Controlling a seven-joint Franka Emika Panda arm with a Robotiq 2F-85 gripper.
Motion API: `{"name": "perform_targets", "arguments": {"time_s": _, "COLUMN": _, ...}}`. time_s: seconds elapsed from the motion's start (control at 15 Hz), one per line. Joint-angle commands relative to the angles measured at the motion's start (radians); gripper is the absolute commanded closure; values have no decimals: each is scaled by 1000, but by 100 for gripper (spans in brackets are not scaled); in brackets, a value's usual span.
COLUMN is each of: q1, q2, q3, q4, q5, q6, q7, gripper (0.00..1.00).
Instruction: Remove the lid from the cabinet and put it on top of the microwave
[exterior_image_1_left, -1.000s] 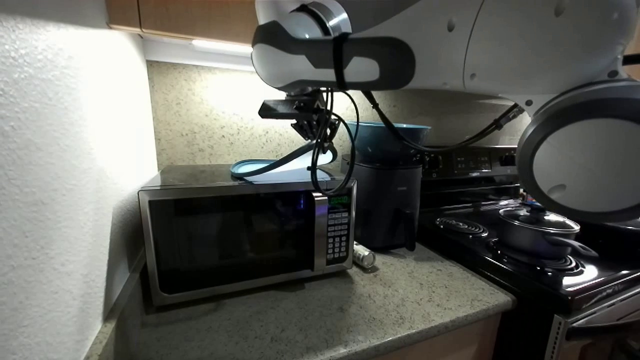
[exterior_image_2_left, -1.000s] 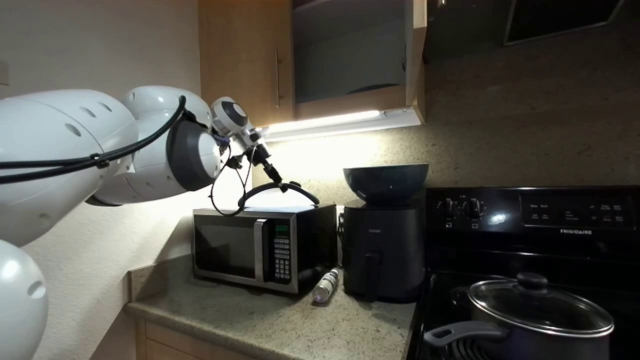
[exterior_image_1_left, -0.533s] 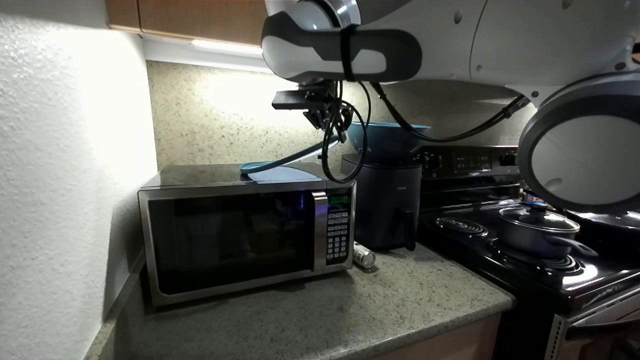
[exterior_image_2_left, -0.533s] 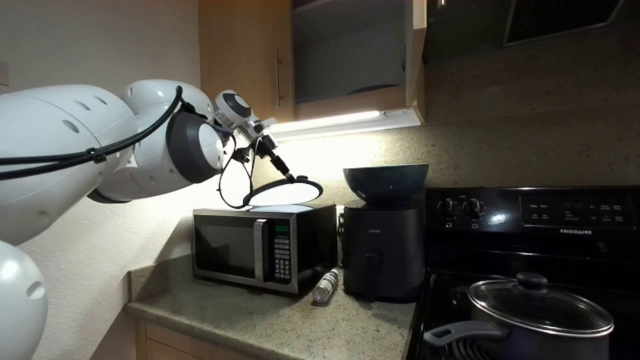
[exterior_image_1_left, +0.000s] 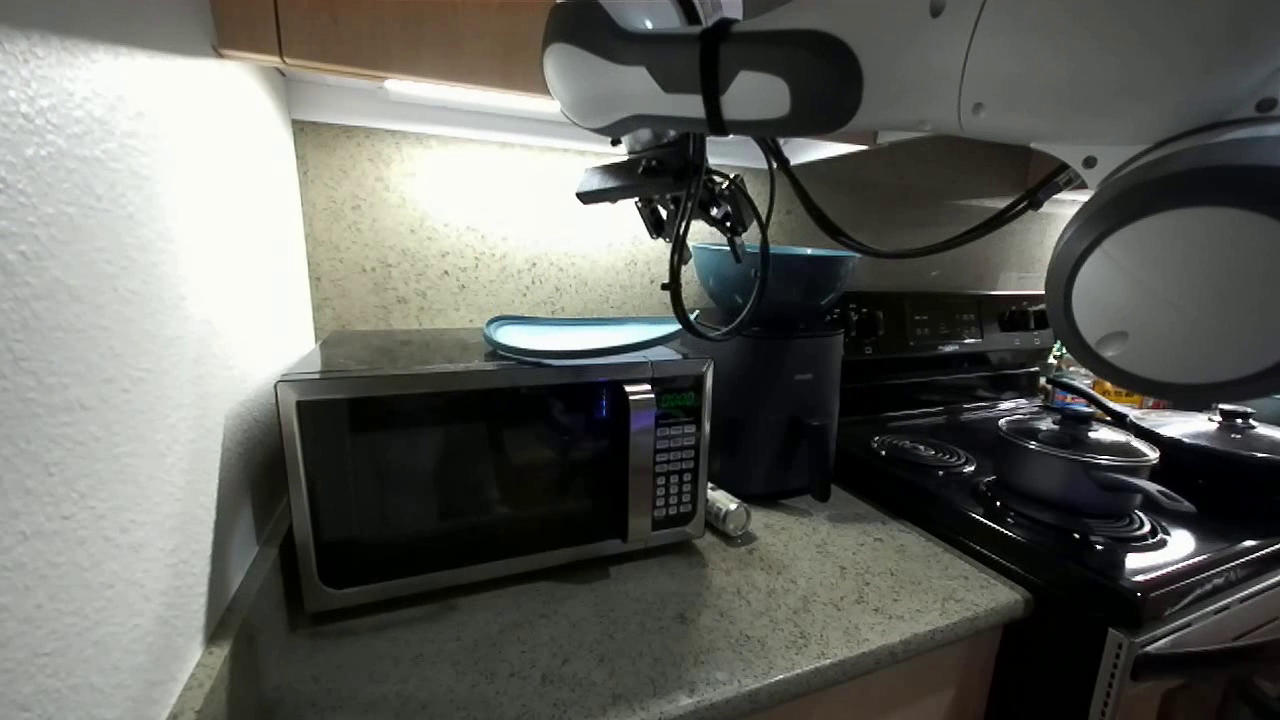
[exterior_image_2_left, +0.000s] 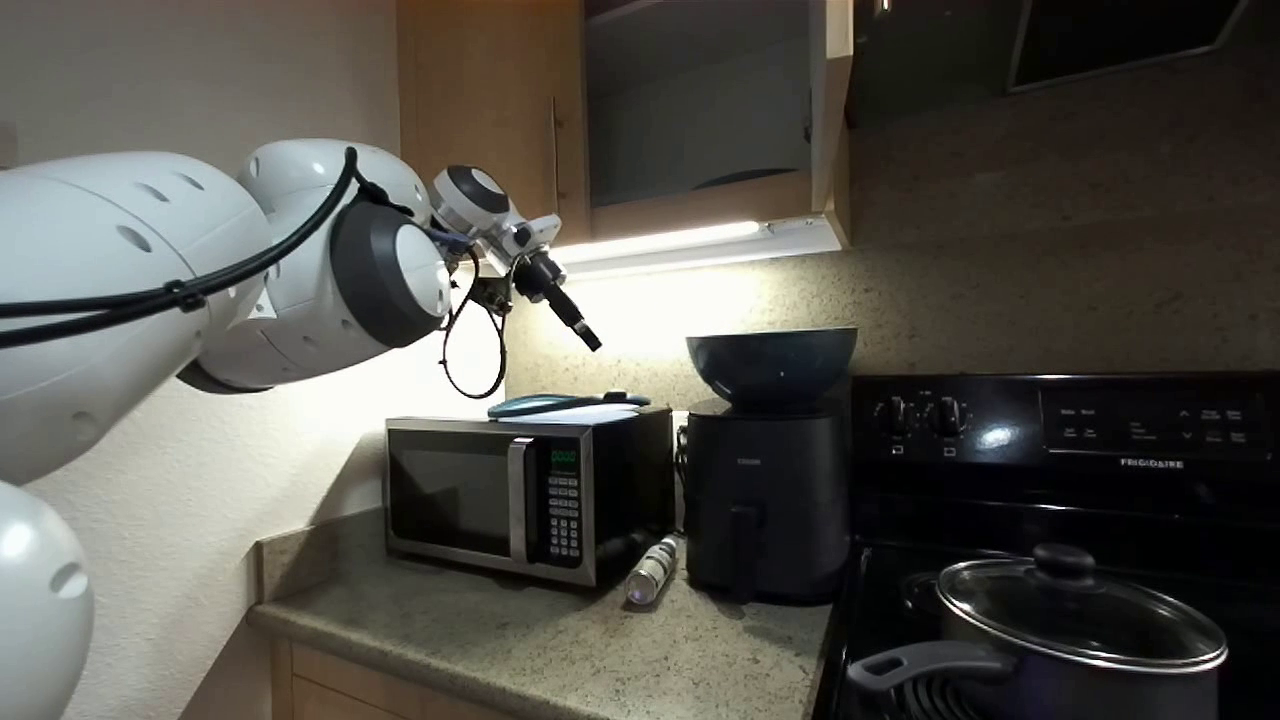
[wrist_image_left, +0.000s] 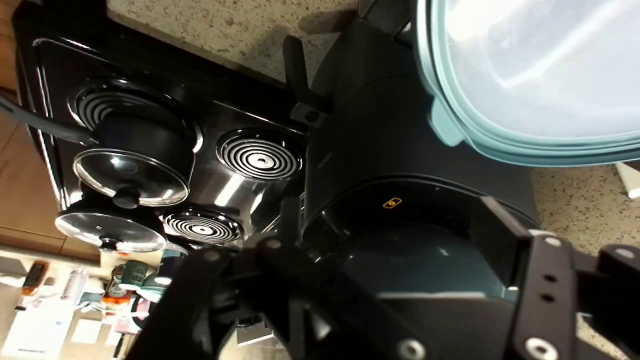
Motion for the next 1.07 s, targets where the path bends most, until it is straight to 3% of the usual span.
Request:
{"name": "perform_targets", "arguments": {"time_s": 0.0, "q1": -1, "q2": 0, "q3": 5, "q4": 0, "q5": -4, "q6": 0, "q7": -1, "gripper": 7}}
{"name": "perform_targets", "arguments": {"time_s": 0.13, "q1": -1, "q2": 2, "q3": 5, "q4": 0, "q5": -4, "q6": 0, "q7": -1, "gripper": 2}}
{"name": "perform_targets", "arguments": {"time_s": 1.0, "q1": -1, "q2": 2, "q3": 5, "q4": 0, "q5": -4, "q6": 0, "q7": -1, "gripper": 2}}
